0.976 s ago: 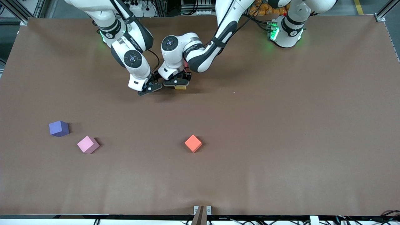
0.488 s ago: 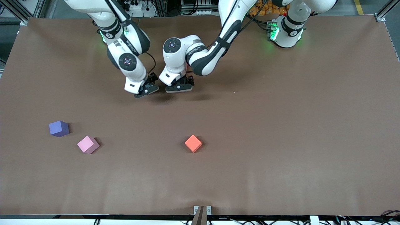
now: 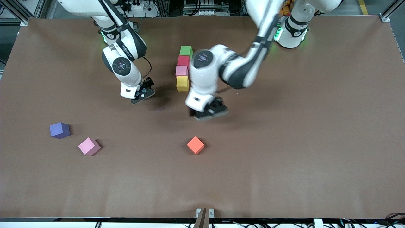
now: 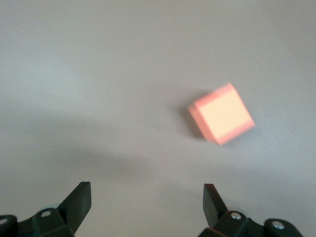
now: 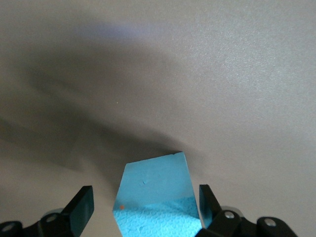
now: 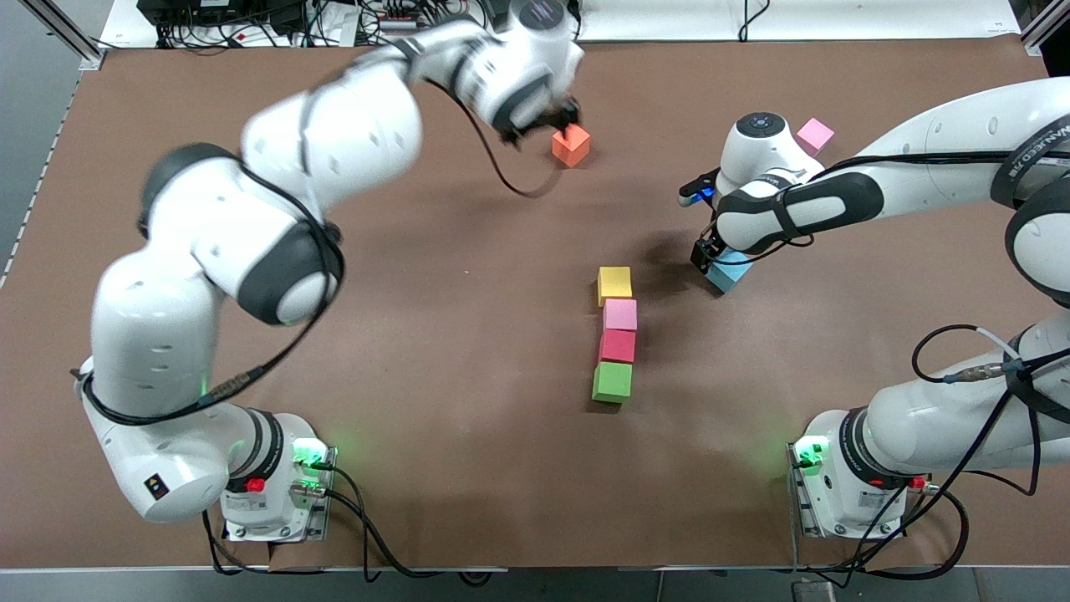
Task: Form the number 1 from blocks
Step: 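Return the left arm to rest while the right gripper carries cyan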
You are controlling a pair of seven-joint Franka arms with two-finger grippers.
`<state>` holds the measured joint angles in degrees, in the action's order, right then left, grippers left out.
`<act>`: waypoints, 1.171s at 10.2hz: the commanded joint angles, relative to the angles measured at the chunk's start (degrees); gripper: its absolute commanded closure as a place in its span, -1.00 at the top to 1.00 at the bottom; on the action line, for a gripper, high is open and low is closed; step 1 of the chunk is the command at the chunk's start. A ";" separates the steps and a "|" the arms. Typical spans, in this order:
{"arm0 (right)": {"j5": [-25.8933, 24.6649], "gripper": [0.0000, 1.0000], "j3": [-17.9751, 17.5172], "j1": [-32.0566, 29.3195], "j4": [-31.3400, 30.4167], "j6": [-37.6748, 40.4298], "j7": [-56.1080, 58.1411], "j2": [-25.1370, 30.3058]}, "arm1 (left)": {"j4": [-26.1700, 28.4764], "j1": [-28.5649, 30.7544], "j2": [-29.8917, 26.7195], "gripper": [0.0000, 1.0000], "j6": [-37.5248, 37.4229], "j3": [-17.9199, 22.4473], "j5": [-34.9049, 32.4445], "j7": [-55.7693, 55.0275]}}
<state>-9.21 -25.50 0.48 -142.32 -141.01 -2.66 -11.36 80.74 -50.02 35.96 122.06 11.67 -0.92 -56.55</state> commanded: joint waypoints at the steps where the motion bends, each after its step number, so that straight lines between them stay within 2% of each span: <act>1: -5.18 0.14 0.36 -0.74 -0.32 -0.84 0.55 -0.50 | 1.35 8.68 -5.10 1.00 -6.46 -0.94 3.37 12.82; 3: -6.52 -0.99 1.77 -0.74 -0.15 -0.58 0.55 -0.59 | 1.44 16.06 -7.83 1.00 -9.98 -0.77 3.38 17.77; 6: -5.39 -1.00 3.26 -0.30 4.83 1.61 -1.55 0.29 | 1.61 26.52 -10.03 1.00 -11.58 -1.20 4.17 24.37; 7: -2.60 -1.00 3.44 0.83 8.52 3.45 -3.04 0.12 | 1.96 28.90 -10.82 1.00 -12.36 -1.03 5.22 28.65; 9: 8.27 -1.00 4.41 3.81 16.07 6.44 -5.67 -1.11 | 3.54 32.17 -13.10 1.00 -16.49 -0.86 5.23 32.11; 10: 10.85 -1.00 4.41 5.66 18.98 6.54 -10.30 -1.90 | 6.94 32.27 -16.16 1.00 -16.68 -0.77 4.88 32.21; 11: 10.88 -1.00 4.41 8.55 22.23 6.54 -17.31 -3.56 | 11.24 34.01 -19.84 1.00 -16.68 -1.20 4.62 33.17; 12: 10.35 -1.00 4.41 11.19 25.31 6.80 -22.77 -5.75 | 15.81 37.68 -24.58 1.00 -16.16 -4.25 4.53 34.83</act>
<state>0.33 -21.69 7.65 -122.74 -135.30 -17.82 -12.46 87.06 -16.31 20.41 105.30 10.84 3.16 -24.29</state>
